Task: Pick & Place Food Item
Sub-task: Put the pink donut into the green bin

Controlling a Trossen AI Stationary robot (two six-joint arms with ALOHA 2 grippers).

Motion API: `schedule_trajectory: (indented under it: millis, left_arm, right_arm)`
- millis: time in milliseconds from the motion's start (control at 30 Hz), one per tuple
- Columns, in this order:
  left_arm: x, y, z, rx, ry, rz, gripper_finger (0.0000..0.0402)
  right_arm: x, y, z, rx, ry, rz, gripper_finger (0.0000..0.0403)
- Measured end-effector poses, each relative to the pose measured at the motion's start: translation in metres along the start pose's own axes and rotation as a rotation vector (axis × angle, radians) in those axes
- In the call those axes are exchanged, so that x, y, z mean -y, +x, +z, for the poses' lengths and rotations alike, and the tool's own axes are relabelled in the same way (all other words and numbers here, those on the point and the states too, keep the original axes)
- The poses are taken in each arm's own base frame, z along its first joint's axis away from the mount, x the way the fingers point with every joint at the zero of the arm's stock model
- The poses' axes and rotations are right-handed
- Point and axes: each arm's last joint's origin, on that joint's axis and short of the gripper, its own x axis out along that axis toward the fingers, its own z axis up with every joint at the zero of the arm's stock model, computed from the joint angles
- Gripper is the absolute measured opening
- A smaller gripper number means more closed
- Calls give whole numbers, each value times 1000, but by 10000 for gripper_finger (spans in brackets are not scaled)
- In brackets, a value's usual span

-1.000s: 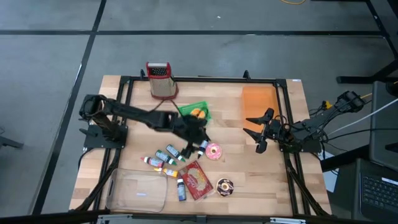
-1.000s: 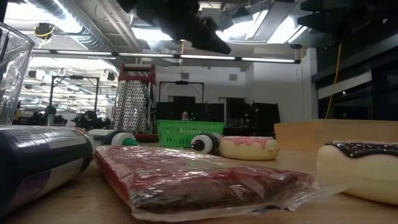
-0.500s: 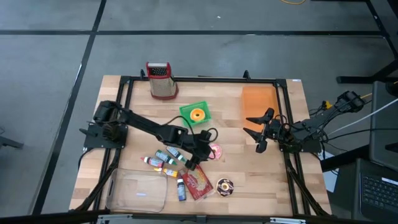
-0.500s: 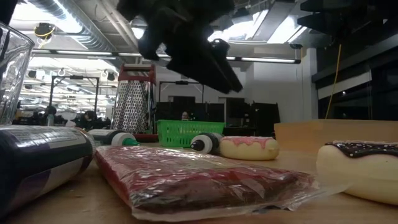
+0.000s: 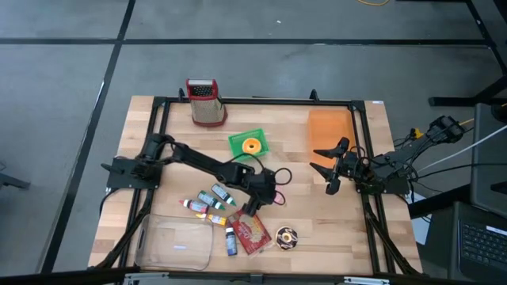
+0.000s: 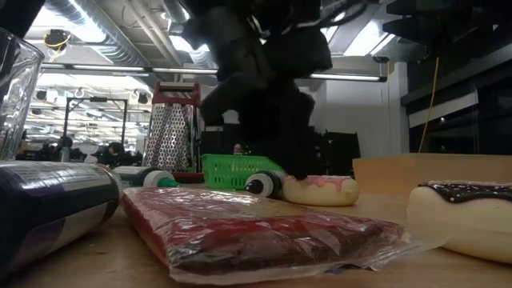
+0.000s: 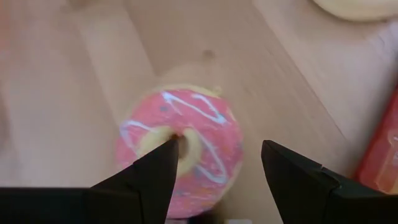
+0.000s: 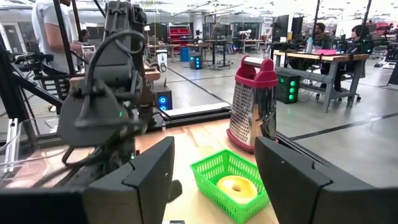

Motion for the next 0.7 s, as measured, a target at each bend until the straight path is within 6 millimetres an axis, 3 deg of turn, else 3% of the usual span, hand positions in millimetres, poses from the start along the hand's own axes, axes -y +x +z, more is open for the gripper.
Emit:
schedule_trajectory:
  millis: [267, 433, 700]
  left_arm:
    - [1, 9, -5, -32, 5, 2, 227]
    - [-10, 9, -8, -36, -14, 38, 222]
    - [-14, 9, -12, -48, -27, -1, 149]
  right_arm:
    - [0, 0, 0, 0, -8, 3, 226]
    - [0, 0, 0, 0, -8, 3, 226]
    - [0, 0, 0, -1, 0, 7, 226]
